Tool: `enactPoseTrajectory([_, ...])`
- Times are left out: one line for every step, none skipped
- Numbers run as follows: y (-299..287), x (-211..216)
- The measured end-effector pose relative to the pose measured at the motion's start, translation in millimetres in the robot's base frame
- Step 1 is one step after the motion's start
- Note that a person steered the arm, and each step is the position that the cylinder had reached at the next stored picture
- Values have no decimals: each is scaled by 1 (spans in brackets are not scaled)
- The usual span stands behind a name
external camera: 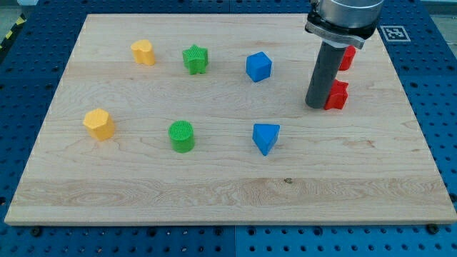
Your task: Move the red star above the heart
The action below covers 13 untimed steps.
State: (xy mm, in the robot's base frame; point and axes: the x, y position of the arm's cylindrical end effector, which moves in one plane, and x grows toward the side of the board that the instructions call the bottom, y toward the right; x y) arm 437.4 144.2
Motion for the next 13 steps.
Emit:
enactPoseTrajectory([30,36])
enactPoseTrajectory([66,47])
enactPoseTrajectory([76,31])
enactPoseTrajectory([70,-11])
enactPoseTrajectory([38,-28])
enactPoseTrajectory([54,-11])
enactPoseTrajectory([80,28])
enactPoseTrajectory([54,57])
enactPoseTrajectory([-1,38])
enactPoseTrajectory([-37,-25])
enactPoseTrajectory([-50,-61])
enactPoseTrajectory([-37,-9])
enactPoseTrajectory([-37,40])
